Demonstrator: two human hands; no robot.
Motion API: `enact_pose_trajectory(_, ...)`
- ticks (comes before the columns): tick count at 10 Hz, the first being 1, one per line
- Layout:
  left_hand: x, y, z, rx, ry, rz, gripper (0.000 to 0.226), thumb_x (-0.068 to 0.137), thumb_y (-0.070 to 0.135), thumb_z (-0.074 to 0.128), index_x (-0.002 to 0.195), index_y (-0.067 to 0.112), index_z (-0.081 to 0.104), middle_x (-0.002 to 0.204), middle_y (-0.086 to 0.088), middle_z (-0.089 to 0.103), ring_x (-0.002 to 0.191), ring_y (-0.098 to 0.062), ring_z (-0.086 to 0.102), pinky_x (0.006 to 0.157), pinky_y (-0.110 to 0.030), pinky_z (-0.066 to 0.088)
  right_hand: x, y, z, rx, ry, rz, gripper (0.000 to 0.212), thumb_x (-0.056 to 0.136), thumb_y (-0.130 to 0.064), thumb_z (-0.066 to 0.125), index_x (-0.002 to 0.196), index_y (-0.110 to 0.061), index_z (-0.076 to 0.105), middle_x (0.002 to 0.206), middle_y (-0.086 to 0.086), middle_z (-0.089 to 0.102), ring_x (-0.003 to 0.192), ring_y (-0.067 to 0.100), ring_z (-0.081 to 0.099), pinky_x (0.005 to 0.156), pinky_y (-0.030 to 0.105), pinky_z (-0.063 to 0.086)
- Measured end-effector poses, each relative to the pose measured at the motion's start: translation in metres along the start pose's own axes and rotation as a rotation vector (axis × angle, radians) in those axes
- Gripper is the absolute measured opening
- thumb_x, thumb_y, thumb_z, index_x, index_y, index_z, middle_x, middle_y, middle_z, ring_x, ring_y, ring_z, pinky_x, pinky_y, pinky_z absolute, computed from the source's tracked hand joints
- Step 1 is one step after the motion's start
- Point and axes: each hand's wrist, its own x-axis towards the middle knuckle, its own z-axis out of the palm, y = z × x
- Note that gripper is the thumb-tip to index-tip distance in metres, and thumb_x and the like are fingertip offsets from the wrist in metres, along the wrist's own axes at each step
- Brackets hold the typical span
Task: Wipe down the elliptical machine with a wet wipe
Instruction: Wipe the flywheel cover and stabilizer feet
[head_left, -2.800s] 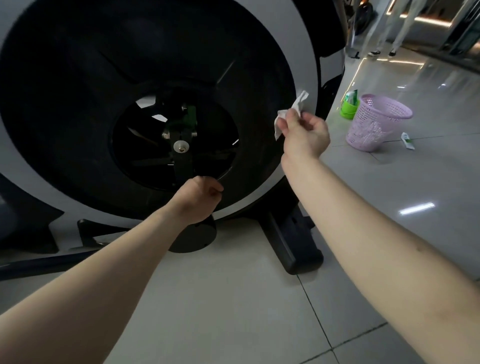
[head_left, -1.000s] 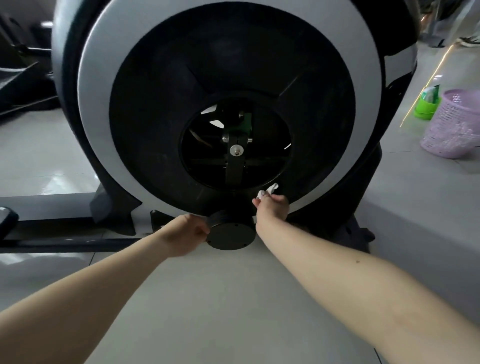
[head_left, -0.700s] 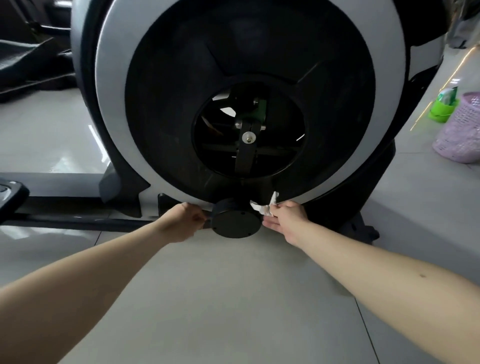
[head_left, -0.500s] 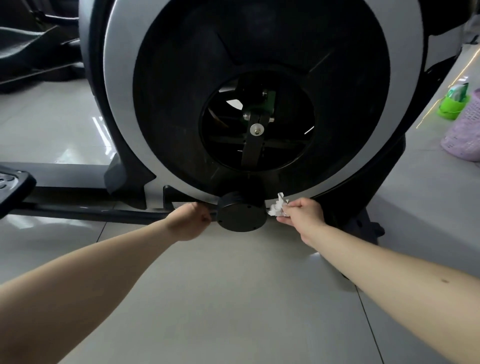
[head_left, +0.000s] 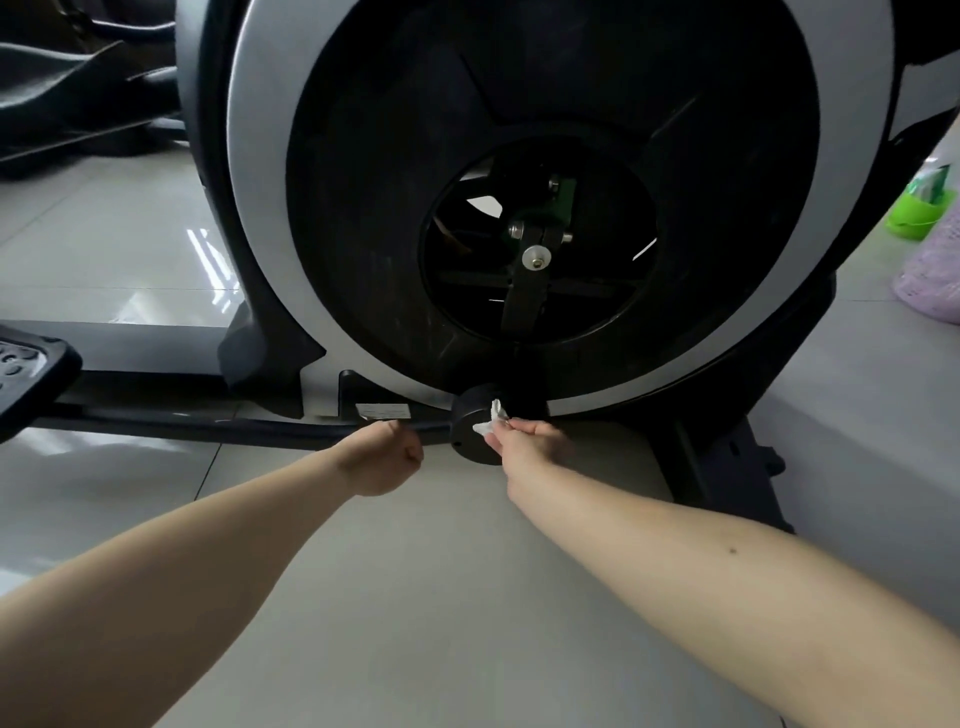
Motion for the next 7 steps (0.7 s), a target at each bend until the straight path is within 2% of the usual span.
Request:
enact_pose_trajectory(1, -0.001, -0.005, 0.002, 0.022, 0.001, 0.012, 0.018, 0.100, 0.018, 0.051, 0.098, 0.026, 0.067, 0.096, 0.003, 0.064, 0.087, -0.014, 0.059, 0.083, -0.028, 0.050, 0.041, 0.031, -0.006, -0.086, -0.098, 0.124, 0.012, 0.089, -0.008, 0.074, 0.086, -0.008, 0.062, 0.068, 0.006, 0.071, 0.061, 0.014, 0.069, 0.060, 0.022, 0.055)
enact_pose_trajectory(2, -0.001, -0.009, 0.006, 0.007, -0.052, -0.022, 0.021, 0.100, 0.014, 0.050, 0.105, 0.013, 0.071, 0.106, -0.004, 0.070, 0.095, -0.021, 0.066, 0.084, -0.028, 0.053, 0.091, 0.064, -0.017, -0.094, -0.154, 0.185, 0.005, 0.098, -0.010, 0.061, 0.096, -0.008, 0.058, 0.052, -0.013, 0.066, 0.052, 0.003, 0.067, 0.053, 0.018, 0.053)
enact_pose_trajectory(3, -0.001, -0.013, 0.009, -0.084, -0.078, -0.034, 0.027, 0.102, 0.011, 0.048, 0.112, 0.002, 0.071, 0.107, -0.011, 0.072, 0.094, -0.024, 0.070, 0.064, -0.016, 0.049, 0.049, 0.034, -0.003, -0.046, -0.121, 0.218, 0.016, 0.092, -0.003, 0.069, 0.104, 0.007, 0.064, 0.059, -0.001, 0.072, 0.044, 0.007, 0.065, 0.049, 0.020, 0.054)
enact_pose_trajectory(4, 0.002, -0.018, 0.011, -0.215, -0.048, -0.071, 0.022, 0.100, 0.011, 0.052, 0.109, 0.009, 0.072, 0.091, -0.003, 0.069, 0.075, -0.015, 0.067, 0.050, -0.005, 0.040, -0.013, -0.004, 0.007, -0.027, -0.247, 0.167, 0.007, 0.086, 0.005, 0.075, 0.089, 0.003, 0.069, 0.081, 0.015, 0.076, 0.061, 0.019, 0.070, 0.071, 0.031, 0.062)
enact_pose_trajectory(5, -0.004, -0.020, -0.002, -0.511, -0.081, -0.159, 0.016, 0.098, 0.014, 0.056, 0.104, 0.011, 0.070, 0.088, -0.002, 0.073, 0.074, -0.018, 0.073, 0.054, -0.016, 0.047, -0.045, -0.026, 0.001, -0.044, -0.424, 0.240, 0.014, 0.094, 0.009, 0.061, 0.107, 0.003, 0.061, 0.097, 0.021, 0.071, 0.075, 0.027, 0.072, 0.066, 0.033, 0.062)
enact_pose_trajectory(6, -0.021, -0.006, -0.030, -0.966, -0.113, -0.272, 0.027, 0.106, 0.028, 0.048, 0.113, 0.010, 0.068, 0.098, -0.006, 0.078, 0.078, -0.024, 0.073, 0.061, -0.028, 0.052, -0.065, -0.053, -0.008, -0.126, -0.420, 0.303, 0.022, 0.097, 0.004, 0.051, 0.118, 0.001, 0.059, 0.105, 0.023, 0.069, 0.080, 0.029, 0.071, 0.060, 0.032, 0.060)
enact_pose_trajectory(7, -0.052, 0.022, -0.067, -1.183, -0.165, -0.403, 0.038, 0.104, 0.040, 0.054, 0.113, 0.007, 0.070, 0.093, -0.009, 0.076, 0.073, -0.023, 0.069, 0.061, -0.029, 0.050, -0.099, -0.088, -0.011, -0.235, -0.383, 0.348, 0.020, 0.097, 0.003, 0.045, 0.104, -0.008, 0.060, 0.092, 0.015, 0.068, 0.076, 0.025, 0.065, 0.054, 0.028, 0.055)
